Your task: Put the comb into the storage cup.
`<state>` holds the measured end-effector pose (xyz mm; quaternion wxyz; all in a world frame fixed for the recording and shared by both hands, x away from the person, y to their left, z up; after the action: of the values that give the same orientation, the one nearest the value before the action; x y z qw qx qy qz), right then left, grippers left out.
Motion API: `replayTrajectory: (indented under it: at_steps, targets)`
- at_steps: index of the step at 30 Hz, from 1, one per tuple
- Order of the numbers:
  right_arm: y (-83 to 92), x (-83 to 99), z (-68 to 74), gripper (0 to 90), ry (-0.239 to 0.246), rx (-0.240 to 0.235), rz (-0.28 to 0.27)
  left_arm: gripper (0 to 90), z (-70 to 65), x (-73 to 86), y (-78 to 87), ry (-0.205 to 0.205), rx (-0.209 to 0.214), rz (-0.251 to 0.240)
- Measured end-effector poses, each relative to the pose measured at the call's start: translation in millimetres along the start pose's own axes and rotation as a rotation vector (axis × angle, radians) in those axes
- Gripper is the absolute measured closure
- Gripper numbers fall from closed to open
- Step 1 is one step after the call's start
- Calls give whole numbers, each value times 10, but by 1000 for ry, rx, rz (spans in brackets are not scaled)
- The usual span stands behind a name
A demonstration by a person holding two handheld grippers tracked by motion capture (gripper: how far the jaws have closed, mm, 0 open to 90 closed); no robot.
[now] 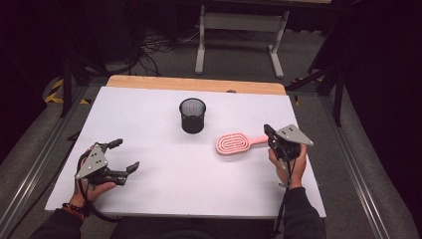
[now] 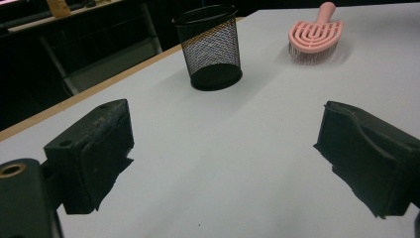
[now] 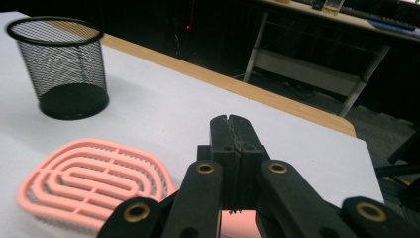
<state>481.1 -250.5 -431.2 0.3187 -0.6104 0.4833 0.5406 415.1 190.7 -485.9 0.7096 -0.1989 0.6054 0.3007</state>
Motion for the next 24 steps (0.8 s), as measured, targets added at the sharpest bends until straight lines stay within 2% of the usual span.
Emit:
replayTrajectory:
  at_steps: [3, 6, 9, 11, 13, 15, 18, 22, 24]
  targets:
    - [-88, 47, -50, 898, -3, 17, 17, 89, -1, 6, -2, -2, -6, 2]
    - [-205, 144, -107, 898, -21, 20, 67, 99, 14, -4, 4, -7, -23, -5]
    - [-310, 247, -141, 899, -16, 14, 138, 98, 26, -14, 19, -10, -26, -9]
    - [-338, 270, -154, 899, -11, 14, 159, 98, 21, -26, 27, -4, -23, -16]
    - [-394, 316, -183, 898, -8, 10, 203, 97, 18, -30, 30, -4, -24, -17]
    - [-452, 347, -214, 899, -23, 9, 236, 98, 24, -28, 26, -4, -30, -14]
    - [-524, 390, -270, 899, -1, 35, 282, 104, 66, -22, 19, -13, -67, -8]
    - [-630, 507, -326, 899, 23, 51, 372, 105, 77, -24, 28, -11, -77, -15]
    - [-645, 525, -334, 900, 39, 58, 389, 110, 80, -23, 30, -12, -82, -14]
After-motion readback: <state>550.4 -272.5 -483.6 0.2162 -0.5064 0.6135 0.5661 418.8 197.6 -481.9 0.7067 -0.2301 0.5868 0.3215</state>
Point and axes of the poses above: each handheld gripper's, and its own axes: y roughly backward along the jaws, x roughly out of its underside, z roughly to its left, the point moved 9 cm from there along -y, roughly forward along the jaws, and after that the axes turned 10 degrees about -z, right-handed, at the moved point
